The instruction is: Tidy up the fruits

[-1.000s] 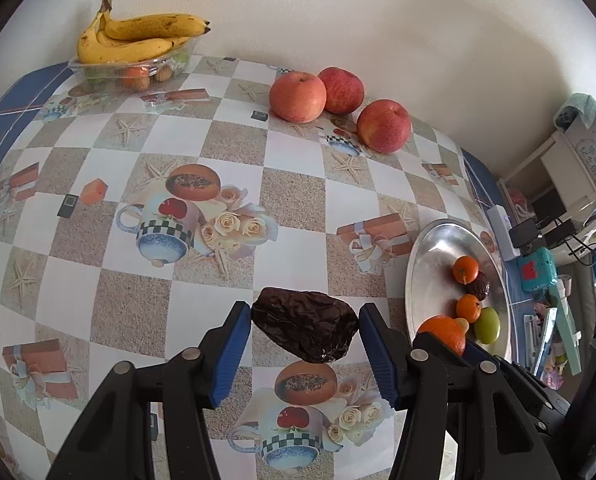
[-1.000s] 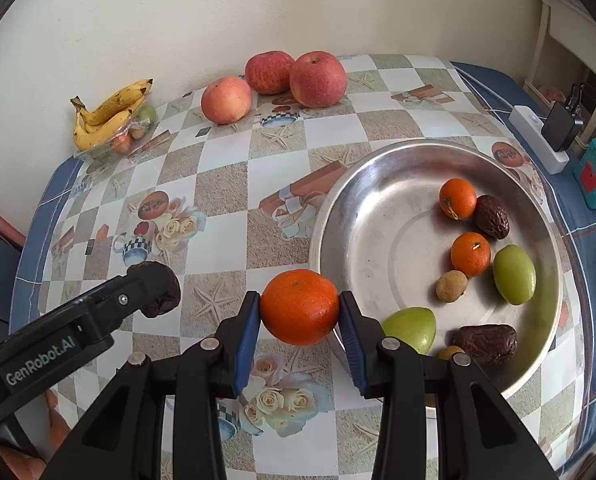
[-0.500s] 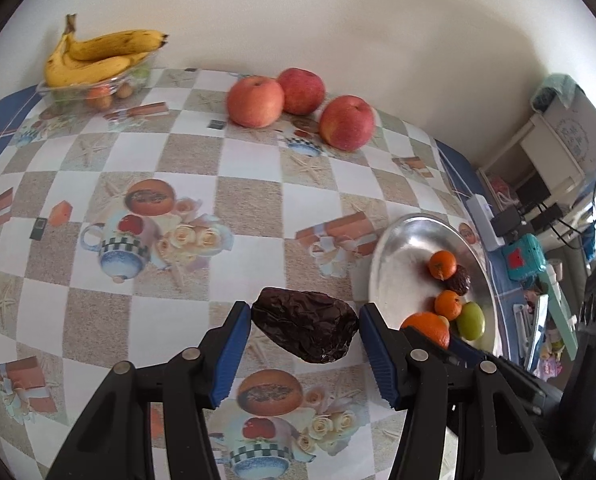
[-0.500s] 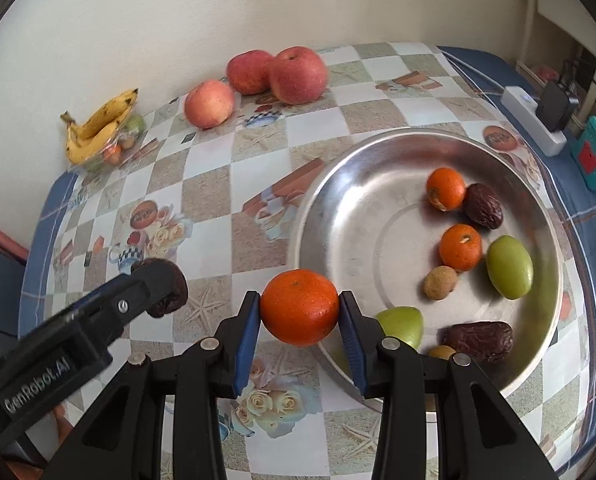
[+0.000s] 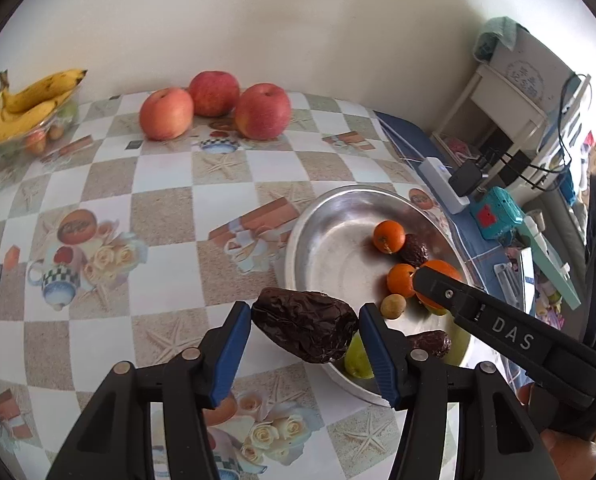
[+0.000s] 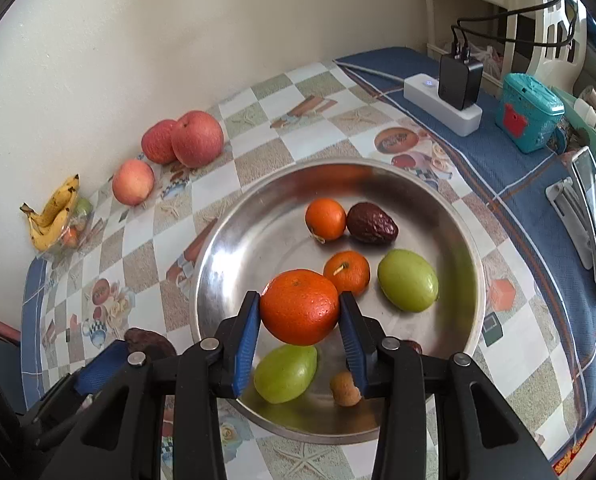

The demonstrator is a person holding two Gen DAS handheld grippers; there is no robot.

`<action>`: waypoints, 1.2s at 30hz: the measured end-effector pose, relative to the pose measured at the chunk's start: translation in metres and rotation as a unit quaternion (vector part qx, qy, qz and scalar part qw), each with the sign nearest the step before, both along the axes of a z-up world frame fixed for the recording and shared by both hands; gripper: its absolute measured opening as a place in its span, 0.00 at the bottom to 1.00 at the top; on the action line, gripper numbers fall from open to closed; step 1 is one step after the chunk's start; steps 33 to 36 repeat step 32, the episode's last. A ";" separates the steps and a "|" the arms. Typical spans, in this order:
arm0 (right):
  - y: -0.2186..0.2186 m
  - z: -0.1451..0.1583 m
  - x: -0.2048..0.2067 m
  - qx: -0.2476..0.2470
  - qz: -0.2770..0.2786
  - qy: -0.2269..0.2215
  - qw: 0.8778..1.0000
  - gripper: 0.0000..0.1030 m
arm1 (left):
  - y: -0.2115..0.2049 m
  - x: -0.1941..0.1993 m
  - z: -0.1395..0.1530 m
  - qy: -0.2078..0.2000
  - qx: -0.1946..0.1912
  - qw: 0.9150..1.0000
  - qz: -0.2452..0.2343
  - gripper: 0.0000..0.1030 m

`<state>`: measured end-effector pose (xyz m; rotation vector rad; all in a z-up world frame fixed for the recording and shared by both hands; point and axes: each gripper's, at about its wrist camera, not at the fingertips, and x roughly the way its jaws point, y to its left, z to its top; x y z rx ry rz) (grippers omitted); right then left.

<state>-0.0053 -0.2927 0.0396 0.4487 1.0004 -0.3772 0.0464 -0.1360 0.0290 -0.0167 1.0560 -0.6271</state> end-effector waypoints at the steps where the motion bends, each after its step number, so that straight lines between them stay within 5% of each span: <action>1: 0.000 -0.001 0.001 -0.001 0.001 0.001 1.000 0.40 | -0.005 -0.001 -0.001 -0.004 0.000 1.000 -0.007 0.58; 4: 0.000 -0.007 0.006 -0.001 0.009 0.004 1.000 0.40 | -0.019 -0.002 -0.009 -0.010 0.006 1.000 -0.027 0.59; 6: -0.002 -0.012 0.007 0.001 0.008 0.011 1.000 0.46 | -0.024 -0.004 -0.013 -0.004 0.010 0.999 -0.034 0.72; 8: -0.005 -0.011 0.004 -0.004 -0.003 0.012 1.000 0.57 | -0.024 -0.005 -0.012 -0.006 0.008 0.999 -0.038 0.73; 10: -0.007 -0.009 0.000 -0.002 -0.010 0.007 1.000 0.57 | -0.018 -0.007 -0.009 -0.010 0.015 0.999 -0.033 0.73; 13: -0.005 -0.009 -0.007 0.003 -0.012 0.013 1.000 0.57 | 0.003 -0.009 -0.006 -0.034 0.077 0.996 0.005 0.75; 15: 0.003 -0.010 -0.011 0.003 0.005 0.024 1.000 0.58 | 0.020 -0.008 -0.006 -0.049 0.116 0.991 0.038 1.00; 16: 0.008 -0.011 -0.013 0.000 0.015 0.027 1.000 0.60 | 0.030 -0.008 -0.007 -0.049 0.124 0.990 0.055 1.00; 18: 0.020 -0.013 -0.018 -0.007 0.031 0.033 0.999 0.86 | 0.049 -0.007 -0.013 -0.022 0.138 0.987 0.080 1.00; 19: 0.026 -0.014 -0.020 -0.010 0.039 0.034 0.999 0.89 | 0.058 -0.008 -0.015 -0.014 0.139 0.986 0.088 1.00; 32: 0.077 -0.012 -0.049 -0.065 0.108 0.046 0.991 0.90 | 0.115 -0.050 -0.009 -0.020 0.204 0.965 0.164 1.00; 36: 0.077 -0.012 -0.049 -0.065 0.108 0.046 0.991 0.90 | 0.115 -0.050 -0.009 -0.020 0.204 0.965 0.164 1.00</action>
